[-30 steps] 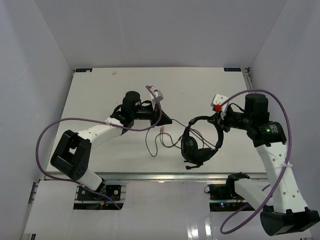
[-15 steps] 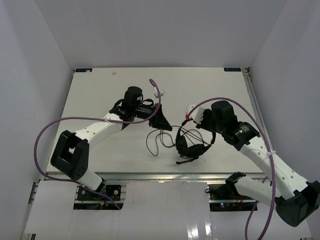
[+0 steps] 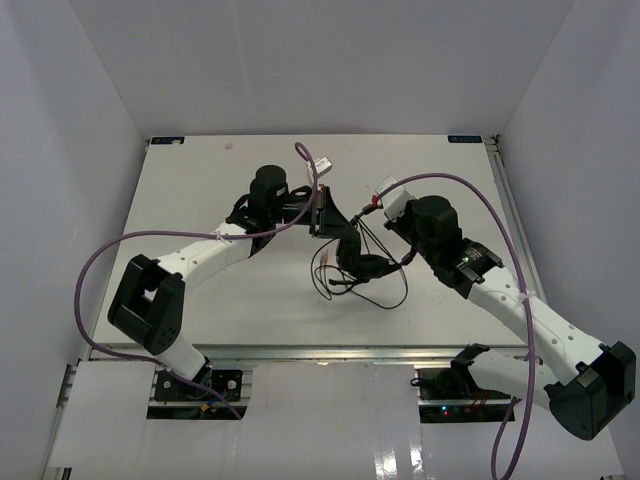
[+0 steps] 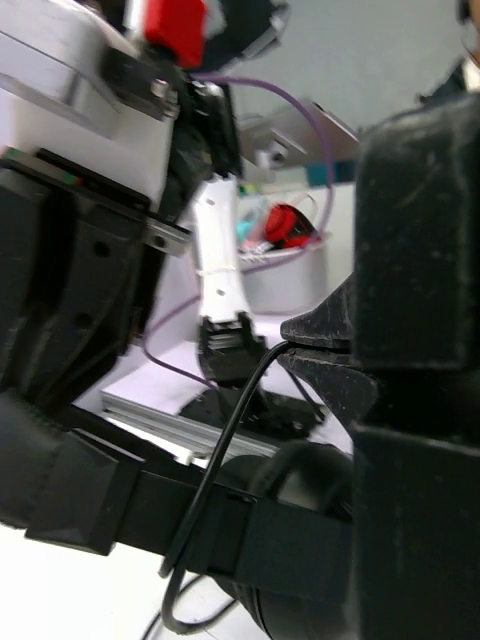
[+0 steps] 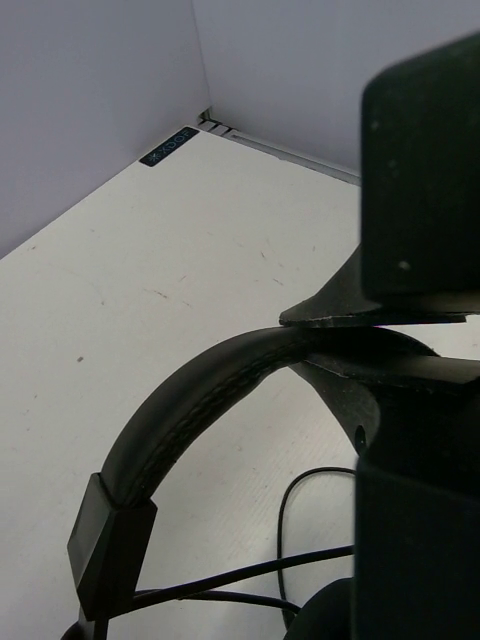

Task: Wrap the headphones

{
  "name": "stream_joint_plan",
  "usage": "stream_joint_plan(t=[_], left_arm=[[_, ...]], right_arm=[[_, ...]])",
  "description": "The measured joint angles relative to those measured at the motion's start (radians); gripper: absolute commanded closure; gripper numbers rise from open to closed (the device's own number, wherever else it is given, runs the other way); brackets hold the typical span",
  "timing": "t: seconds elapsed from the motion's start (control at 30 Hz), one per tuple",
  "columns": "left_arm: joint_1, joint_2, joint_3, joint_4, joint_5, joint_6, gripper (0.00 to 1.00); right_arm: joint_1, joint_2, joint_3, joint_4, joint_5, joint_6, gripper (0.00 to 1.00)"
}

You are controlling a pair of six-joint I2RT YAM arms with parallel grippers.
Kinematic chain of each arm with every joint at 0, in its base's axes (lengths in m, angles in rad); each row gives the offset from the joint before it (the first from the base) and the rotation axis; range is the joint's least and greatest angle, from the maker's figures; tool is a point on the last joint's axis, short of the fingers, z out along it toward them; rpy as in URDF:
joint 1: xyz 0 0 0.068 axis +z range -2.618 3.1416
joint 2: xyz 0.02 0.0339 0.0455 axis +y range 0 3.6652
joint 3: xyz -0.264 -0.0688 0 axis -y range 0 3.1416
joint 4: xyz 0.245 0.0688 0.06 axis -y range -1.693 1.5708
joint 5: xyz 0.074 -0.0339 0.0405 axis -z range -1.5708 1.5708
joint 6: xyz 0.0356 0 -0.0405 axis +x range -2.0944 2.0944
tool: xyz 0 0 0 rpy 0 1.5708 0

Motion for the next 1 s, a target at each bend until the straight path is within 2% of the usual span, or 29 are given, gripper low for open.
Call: stream_joint_plan(t=[0.13, 0.23, 0.33, 0.4, 0.53, 0.77, 1.0], left_arm=[[-0.019, 0.019, 0.008, 0.038, -0.095, -0.120, 0.98], [-0.047, 0.021, 0.030, 0.024, -0.201, -0.168, 0.94], [-0.084, 0.022, 0.073, -0.018, -0.314, -0.184, 0.83], [-0.113, 0.022, 0.107, -0.056, -0.391, -0.178, 0.80], [-0.175, 0.022, 0.147, -0.097, -0.433, -0.157, 0.72], [-0.276, 0.022, 0.148, -0.140, -0.438, -0.055, 0.63], [-0.391, 0.018, 0.098, -0.164, -0.590, 0.219, 0.56]], right_arm=[[0.000, 0.031, 0.001, 0.020, 0.048, 0.068, 0.92], [0.000, 0.067, 0.020, 0.039, 0.089, 0.127, 0.92], [-0.005, 0.108, 0.067, 0.039, 0.114, 0.187, 0.92], [-0.020, 0.134, 0.106, 0.030, 0.110, 0.233, 0.92], [-0.084, 0.174, 0.180, 0.001, 0.079, 0.317, 0.92], [-0.163, 0.195, 0.265, -0.065, 0.009, 0.413, 0.92], [-0.232, 0.207, 0.349, -0.144, -0.127, 0.511, 0.92]])
